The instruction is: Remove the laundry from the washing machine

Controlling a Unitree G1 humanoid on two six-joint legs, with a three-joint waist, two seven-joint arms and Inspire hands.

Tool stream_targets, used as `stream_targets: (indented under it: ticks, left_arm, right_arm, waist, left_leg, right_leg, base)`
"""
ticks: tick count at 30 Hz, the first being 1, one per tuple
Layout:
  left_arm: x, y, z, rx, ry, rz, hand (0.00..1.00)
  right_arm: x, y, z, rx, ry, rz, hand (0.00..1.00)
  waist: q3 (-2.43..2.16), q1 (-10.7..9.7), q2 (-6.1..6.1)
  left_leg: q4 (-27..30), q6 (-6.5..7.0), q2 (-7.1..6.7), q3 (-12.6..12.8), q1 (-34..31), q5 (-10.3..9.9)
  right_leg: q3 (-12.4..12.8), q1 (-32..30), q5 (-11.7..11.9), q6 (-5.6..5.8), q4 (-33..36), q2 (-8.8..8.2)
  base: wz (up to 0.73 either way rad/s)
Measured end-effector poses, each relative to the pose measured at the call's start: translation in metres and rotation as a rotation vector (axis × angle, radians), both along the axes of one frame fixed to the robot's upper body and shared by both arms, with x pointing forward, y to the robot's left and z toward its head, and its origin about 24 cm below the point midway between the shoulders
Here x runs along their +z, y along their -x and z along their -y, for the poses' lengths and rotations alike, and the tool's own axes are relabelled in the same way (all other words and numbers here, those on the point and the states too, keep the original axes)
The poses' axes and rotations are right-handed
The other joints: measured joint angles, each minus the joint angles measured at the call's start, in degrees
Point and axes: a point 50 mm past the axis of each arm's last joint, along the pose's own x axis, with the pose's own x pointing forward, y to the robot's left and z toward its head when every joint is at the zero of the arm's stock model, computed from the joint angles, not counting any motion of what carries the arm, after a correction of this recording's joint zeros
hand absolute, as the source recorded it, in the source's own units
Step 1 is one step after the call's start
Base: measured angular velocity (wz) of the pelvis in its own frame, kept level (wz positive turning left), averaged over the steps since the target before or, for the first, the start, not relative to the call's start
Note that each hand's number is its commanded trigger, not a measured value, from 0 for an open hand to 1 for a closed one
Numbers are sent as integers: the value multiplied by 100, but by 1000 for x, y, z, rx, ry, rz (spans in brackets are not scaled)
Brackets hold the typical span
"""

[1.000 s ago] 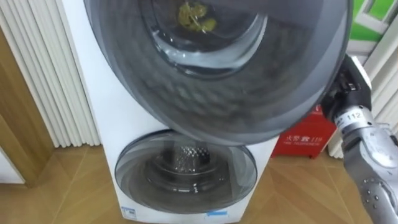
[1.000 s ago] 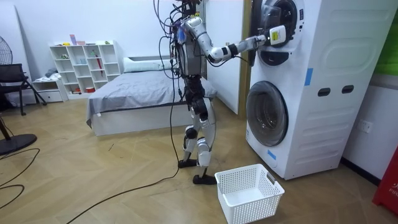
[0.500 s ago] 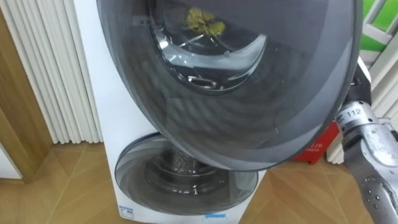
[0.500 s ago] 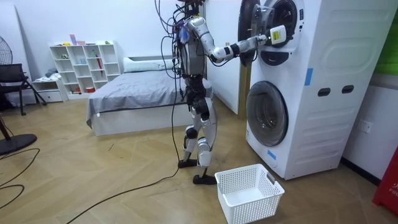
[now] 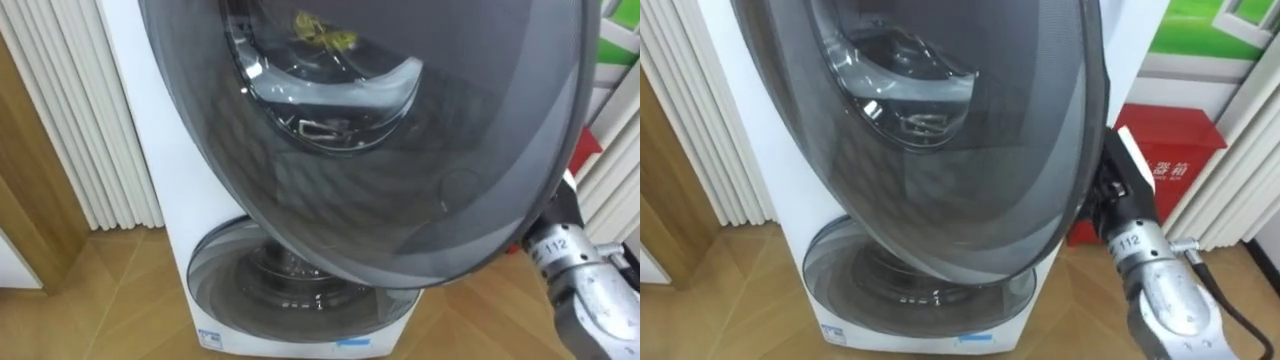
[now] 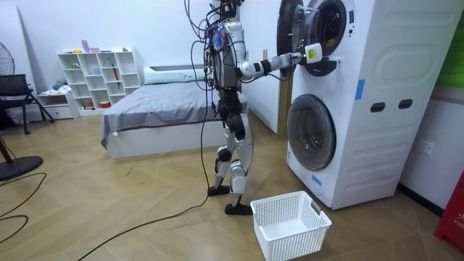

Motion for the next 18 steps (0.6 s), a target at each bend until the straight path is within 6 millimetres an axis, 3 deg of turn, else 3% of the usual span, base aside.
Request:
stream_targets:
  ticks: [7,18]
  left_arm:
    - [-1,-2,5,-40,4,5,0]
    - [-2,-7,9,-51,16,30,0]
  right_arm:
    - [13,9,-26,136,-19,64,0]
    - [32,21,-46,279,9,154,0]
  waist:
    - [-9,-19,-5]
    - [-27,133,-1]
  left_leg:
    - [-2,0,-6,-13,-28,0]
    - [-1,0,4,-3,-21,0]
  right_leg:
    - [-32,-15,1,-1,4,-9]
    - [16,-36,11,-17,23,8]
  base:
    - [2]
    - [-2]
